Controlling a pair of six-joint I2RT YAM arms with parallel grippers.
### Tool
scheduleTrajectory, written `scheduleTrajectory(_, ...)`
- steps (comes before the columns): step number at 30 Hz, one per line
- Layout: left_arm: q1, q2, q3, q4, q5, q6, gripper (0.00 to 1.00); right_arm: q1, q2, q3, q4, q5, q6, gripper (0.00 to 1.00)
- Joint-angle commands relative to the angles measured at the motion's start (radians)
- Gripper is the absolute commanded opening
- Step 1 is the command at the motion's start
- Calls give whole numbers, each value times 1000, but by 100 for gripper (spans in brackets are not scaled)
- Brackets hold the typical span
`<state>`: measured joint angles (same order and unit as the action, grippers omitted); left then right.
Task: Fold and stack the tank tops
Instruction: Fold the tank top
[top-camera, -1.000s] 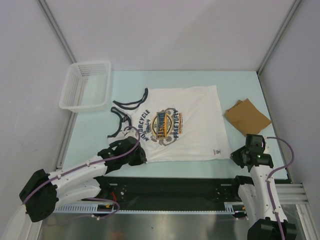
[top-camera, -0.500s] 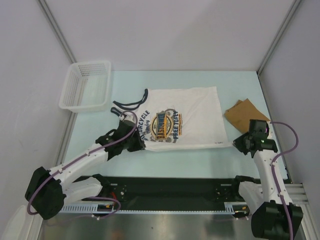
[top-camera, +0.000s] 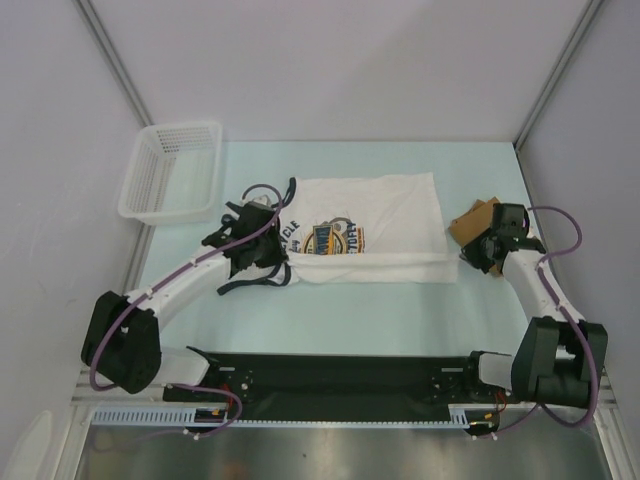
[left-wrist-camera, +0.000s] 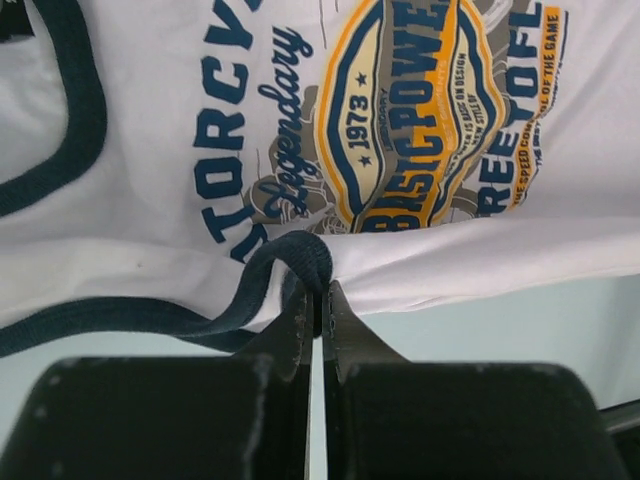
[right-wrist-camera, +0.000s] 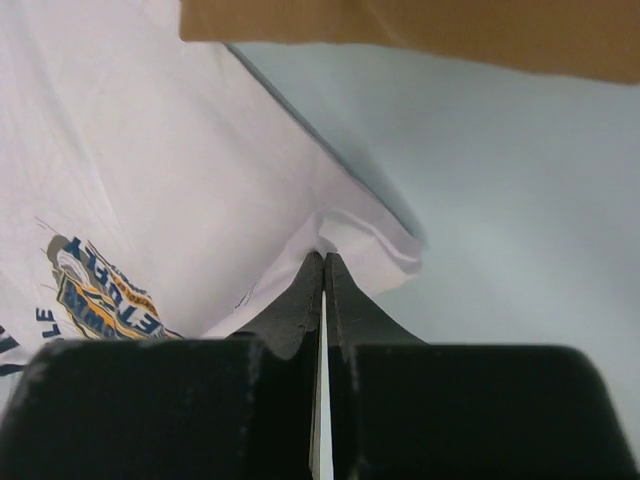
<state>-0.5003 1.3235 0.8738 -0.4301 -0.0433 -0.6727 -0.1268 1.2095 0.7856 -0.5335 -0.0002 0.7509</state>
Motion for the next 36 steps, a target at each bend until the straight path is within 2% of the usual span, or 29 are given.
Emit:
scheduleTrajectory(1, 51, 42, 71, 7, -32, 56, 0, 10, 77, 99, 95, 11, -28, 0)
scheduleTrajectory(12, 140, 155, 143, 33, -4, 105, 0, 87, 321, 283, 78, 90, 13, 0)
scheduleTrajectory(18, 143, 235, 186, 47, 36, 119, 0, 96, 345, 328, 11, 150, 25, 0)
scheduleTrajectory(22, 143, 159, 119, 100, 97, 105, 0, 98, 236, 264, 6, 178, 21, 0)
scheduleTrajectory(26, 114, 24, 48, 105, 105, 91, 0, 98, 31, 199, -40, 210, 13, 0)
scheduleTrajectory(30, -2, -92, 1, 22, 49, 62, 0, 92, -132, 123, -114, 209, -8, 0)
scheduleTrajectory(36, -141, -289, -191, -6, 5, -36, 0, 84, -316, -14, -262, 155, -19, 0)
